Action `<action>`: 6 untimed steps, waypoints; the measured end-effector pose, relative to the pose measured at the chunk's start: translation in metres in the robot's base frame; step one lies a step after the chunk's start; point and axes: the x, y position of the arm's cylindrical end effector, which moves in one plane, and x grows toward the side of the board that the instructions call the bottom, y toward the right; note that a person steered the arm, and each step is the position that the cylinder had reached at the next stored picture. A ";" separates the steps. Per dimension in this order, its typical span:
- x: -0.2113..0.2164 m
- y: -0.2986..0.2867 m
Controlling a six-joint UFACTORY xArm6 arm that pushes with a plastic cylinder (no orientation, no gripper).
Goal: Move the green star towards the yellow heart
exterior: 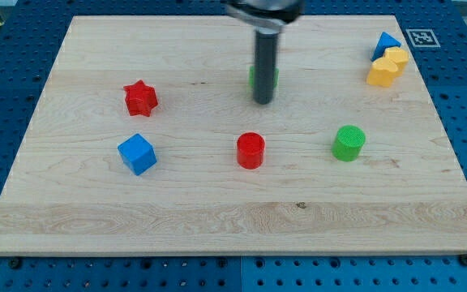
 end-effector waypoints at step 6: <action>-0.036 -0.022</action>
